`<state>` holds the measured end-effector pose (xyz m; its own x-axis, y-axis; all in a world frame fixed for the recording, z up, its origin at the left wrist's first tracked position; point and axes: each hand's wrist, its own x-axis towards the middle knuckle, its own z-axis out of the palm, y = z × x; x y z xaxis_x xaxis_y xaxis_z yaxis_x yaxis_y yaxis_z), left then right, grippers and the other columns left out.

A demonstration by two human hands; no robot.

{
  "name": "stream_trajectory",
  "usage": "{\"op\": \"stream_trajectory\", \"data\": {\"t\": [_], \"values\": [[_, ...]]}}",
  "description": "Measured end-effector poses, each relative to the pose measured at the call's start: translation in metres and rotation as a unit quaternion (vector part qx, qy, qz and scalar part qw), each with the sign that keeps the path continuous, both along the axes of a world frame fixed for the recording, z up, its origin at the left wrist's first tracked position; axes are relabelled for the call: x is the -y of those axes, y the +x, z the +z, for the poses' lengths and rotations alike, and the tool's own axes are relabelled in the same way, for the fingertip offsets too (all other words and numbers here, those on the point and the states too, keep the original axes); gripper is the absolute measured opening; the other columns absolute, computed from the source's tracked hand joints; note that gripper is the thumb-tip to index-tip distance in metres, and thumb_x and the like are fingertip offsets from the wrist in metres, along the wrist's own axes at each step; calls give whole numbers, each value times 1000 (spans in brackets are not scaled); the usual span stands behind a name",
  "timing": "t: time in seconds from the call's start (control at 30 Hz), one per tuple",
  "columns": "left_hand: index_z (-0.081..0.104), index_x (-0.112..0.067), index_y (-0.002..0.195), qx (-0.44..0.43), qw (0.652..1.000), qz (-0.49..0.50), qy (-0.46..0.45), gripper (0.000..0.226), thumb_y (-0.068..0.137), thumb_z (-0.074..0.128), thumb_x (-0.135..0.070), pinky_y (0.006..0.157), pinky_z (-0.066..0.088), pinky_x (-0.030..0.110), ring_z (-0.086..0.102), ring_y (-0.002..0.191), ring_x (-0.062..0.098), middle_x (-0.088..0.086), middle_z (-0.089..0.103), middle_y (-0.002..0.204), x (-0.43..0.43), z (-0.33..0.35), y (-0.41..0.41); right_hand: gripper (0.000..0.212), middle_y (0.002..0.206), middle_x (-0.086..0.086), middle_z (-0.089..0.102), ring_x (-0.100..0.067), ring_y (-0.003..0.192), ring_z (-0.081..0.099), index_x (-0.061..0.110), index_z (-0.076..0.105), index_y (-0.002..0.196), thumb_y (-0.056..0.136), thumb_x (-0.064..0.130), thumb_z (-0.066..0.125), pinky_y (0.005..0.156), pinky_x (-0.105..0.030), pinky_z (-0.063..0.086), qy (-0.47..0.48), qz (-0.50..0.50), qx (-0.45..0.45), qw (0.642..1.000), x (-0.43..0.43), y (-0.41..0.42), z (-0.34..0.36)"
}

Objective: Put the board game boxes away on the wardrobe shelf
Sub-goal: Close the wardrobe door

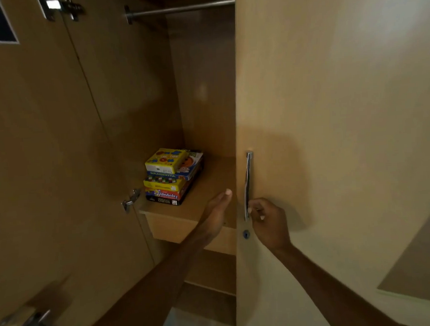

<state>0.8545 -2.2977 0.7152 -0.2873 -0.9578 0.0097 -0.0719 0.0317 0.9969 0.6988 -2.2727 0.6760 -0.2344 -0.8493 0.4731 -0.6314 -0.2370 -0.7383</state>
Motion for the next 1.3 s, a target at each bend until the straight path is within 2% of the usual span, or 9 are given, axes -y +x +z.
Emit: {"op": "stream_trajectory", "data": {"t": [0.1,0.2,0.4,0.53,0.67,0.9,1.03,1.17,1.3], "values": [[68,-19,105,-20,992,113,-44,15,92,61,-24,77,46,9,61,97,-2,-8,68,103,-19,-19,34,21,87,14,67,-2,80,65,20,66,108,88,14,62,73,-19,52,5,28,-7,1000,-18,21,-8],[68,-12,100,-16,972,226,-56,12,90,64,-7,71,45,6,62,79,-7,-6,68,90,-48,-45,87,25,94,12,70,-4,87,66,23,64,112,88,19,62,77,-23,53,55,86,-20,995,-24,58,-25],[68,-14,109,59,914,399,-49,19,91,64,-12,76,49,9,66,91,2,-4,71,103,-131,-71,227,30,92,15,66,5,82,61,23,61,115,88,11,59,69,-4,44,167,253,4,953,-40,192,-39],[65,-23,108,92,854,508,-69,20,88,64,-28,77,53,21,67,94,14,-6,69,103,-181,-62,304,34,95,12,67,-4,88,64,24,59,121,88,28,58,82,-34,56,162,346,15,924,-51,286,-30],[55,-22,125,142,798,572,-125,42,85,61,-35,85,47,25,58,108,10,-7,59,122,-211,-30,368,33,97,10,69,-1,91,63,26,59,121,88,24,60,82,-29,55,124,384,15,915,-65,369,-8],[58,-18,128,122,893,417,-121,32,97,53,-19,100,51,41,62,112,11,-4,66,123,-196,15,417,34,103,11,67,-7,95,63,25,58,124,90,21,62,81,-29,58,93,365,24,926,-88,427,16],[63,-14,123,58,906,398,-130,29,96,52,-11,99,53,41,65,107,12,-1,69,116,-201,13,414,35,99,18,65,-1,93,62,27,58,124,89,25,64,78,-28,59,92,334,28,938,-98,415,10],[67,-16,116,26,930,339,-138,32,87,58,-26,95,54,45,67,106,18,1,72,111,-211,7,396,35,96,19,64,1,92,62,27,59,120,86,25,69,76,-24,56,112,304,67,944,-110,388,3],[69,-8,109,10,962,215,-168,20,94,57,-15,90,56,32,69,101,18,4,73,104,-208,7,368,29,101,13,68,-2,92,64,27,62,114,86,22,68,75,-22,55,76,274,103,953,-127,348,4]]}}
